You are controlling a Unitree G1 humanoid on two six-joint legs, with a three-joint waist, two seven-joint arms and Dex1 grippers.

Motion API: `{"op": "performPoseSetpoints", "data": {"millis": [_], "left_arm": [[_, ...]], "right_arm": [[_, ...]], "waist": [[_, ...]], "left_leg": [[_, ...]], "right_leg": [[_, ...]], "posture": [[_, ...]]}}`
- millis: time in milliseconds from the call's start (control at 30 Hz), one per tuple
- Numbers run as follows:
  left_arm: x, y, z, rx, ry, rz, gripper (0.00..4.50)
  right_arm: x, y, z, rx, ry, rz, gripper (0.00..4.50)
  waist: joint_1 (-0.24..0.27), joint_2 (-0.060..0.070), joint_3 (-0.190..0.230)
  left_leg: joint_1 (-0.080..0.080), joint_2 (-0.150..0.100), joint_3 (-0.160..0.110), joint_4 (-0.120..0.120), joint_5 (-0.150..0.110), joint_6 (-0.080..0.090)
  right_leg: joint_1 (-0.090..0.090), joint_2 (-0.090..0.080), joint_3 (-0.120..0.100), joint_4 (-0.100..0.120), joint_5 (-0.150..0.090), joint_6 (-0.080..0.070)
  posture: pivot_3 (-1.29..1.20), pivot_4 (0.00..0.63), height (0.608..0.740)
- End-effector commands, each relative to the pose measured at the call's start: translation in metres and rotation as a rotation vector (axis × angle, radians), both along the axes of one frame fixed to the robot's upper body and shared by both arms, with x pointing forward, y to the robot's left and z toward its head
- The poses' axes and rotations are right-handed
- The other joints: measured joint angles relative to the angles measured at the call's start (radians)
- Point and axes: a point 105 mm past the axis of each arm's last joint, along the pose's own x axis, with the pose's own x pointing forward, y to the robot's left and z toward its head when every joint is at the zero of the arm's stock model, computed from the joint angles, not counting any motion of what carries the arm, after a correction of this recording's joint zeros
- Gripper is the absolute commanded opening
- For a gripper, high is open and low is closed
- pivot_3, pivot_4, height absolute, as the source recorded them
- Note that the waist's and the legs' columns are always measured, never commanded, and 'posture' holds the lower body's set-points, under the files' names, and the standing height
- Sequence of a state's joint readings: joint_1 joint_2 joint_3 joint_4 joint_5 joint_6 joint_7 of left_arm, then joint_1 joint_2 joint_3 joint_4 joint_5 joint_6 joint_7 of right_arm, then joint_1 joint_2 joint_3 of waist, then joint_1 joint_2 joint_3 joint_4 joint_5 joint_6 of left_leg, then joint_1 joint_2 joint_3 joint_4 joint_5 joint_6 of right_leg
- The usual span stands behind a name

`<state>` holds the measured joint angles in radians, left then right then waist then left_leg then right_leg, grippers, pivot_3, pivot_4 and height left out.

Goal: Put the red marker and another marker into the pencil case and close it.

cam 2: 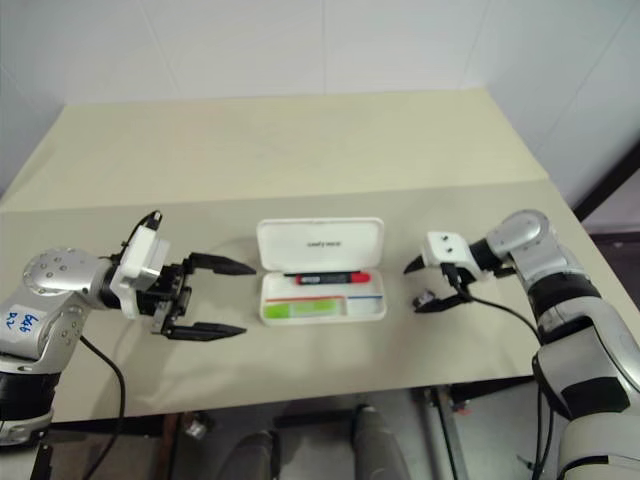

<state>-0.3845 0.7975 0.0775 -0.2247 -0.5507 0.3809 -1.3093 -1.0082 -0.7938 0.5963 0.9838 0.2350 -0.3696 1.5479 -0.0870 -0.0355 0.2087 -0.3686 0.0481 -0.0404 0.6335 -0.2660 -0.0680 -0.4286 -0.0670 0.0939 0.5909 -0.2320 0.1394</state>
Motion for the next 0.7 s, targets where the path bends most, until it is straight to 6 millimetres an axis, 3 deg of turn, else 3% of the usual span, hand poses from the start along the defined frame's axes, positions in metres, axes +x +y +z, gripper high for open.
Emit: {"op": "performPoseSetpoints", "data": {"millis": [33, 167, 567, 700], "left_arm": [[-0.004, 0.0, 0.01, -0.009, -0.043, -0.008, 4.5], [-0.003, -0.001, 0.01, -0.009, -0.043, -0.01, 4.5], [-0.003, -0.001, 0.011, -0.012, -0.045, -0.022, 4.5], [-0.005, 0.001, 0.013, -0.023, -0.038, -0.04, 4.5]], "right_arm": [[-0.008, -0.011, 0.006, -0.024, 0.031, 0.028, 4.45], [-0.011, -0.017, 0.002, -0.05, 0.049, 0.022, 4.45], [-0.012, -0.021, 0.0, -0.033, 0.067, -0.011, 0.44], [-0.01, -0.02, 0.002, -0.015, 0.059, -0.019, 0.38]], "waist": [[0.0, 0.0, 0.0], [0.0, 0.0, 0.0], [0.0, 0.001, 0.0], [0.0, 0.001, 0.0]], "left_leg": [[0.0, 0.0, 0.0, 0.0, 0.0, 0.0], [0.0, 0.0, 0.0, 0.0, 0.0, 0.0], [0.0, 0.0, 0.0, 0.0, 0.0, 0.0], [0.0, 0.0, 0.0, 0.0, 0.0, 0.0]], "right_leg": [[0.0, 0.0, 0.0, 0.0, 0.0, 0.0], [0.0, 0.0, 0.0, 0.0, 0.0, 0.0], [0.0, 0.0, 0.0, 0.0, 0.0, 0.0], [0.0, 0.0, 0.0, 0.0, 0.0, 0.0]], "posture": [[0.0, 0.15, 0.74], [0.0, 0.15, 0.74], [0.0, 0.15, 0.74], [0.0, 0.15, 0.74]]}}
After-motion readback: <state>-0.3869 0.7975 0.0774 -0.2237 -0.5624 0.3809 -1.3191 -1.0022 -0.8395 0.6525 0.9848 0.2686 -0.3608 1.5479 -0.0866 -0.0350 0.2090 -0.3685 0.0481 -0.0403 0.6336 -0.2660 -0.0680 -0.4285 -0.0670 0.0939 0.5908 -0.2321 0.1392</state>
